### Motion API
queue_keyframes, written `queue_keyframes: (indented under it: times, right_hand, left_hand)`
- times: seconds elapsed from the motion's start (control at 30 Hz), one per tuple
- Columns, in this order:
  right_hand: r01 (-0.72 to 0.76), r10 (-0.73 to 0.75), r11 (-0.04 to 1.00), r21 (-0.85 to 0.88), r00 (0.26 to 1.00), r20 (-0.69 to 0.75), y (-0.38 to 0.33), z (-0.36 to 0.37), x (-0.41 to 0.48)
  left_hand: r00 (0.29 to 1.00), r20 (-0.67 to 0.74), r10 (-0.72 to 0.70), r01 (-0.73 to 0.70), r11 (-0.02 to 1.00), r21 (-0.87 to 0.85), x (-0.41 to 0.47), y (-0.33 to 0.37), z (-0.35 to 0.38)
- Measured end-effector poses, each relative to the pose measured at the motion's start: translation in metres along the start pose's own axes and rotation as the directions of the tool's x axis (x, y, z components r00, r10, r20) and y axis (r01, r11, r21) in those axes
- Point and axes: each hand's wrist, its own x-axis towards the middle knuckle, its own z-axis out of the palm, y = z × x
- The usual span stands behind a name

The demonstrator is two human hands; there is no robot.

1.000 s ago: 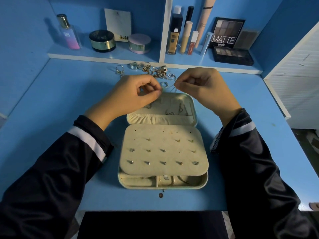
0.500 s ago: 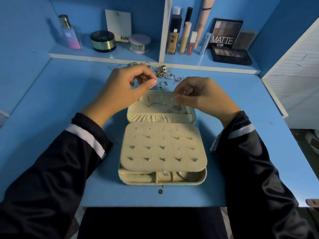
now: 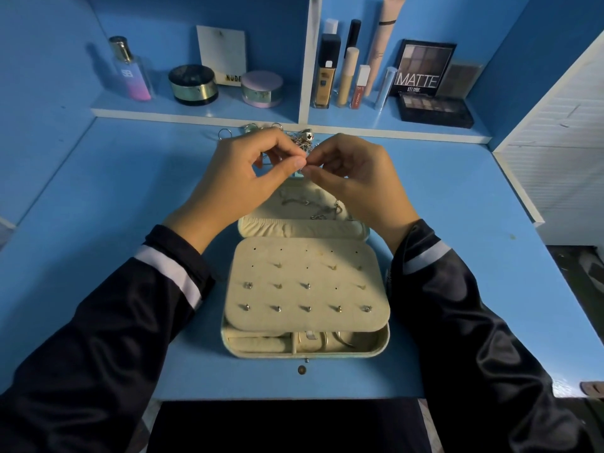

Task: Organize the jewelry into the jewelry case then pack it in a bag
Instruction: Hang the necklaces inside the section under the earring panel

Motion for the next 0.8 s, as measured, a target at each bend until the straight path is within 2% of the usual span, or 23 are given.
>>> queue_keyframes:
  times: [0.53,0.8]
  right_hand:
    - [-0.047,0.043,0.993,0.104,0.998,0.036,-0.002,0.001,-0.002]
    - [-0.161,0.152,0.981,0.109,0.984,0.089,-0.003,-0.027,-0.006]
  left_hand:
    - [0.999,0.004,0.031,-0.031,0.999,0.009,0.001,-0.003,0.002]
    - [0.993,0.119,-0.017,0.007,0.997,0.082,-0.003,-0.010,-0.001]
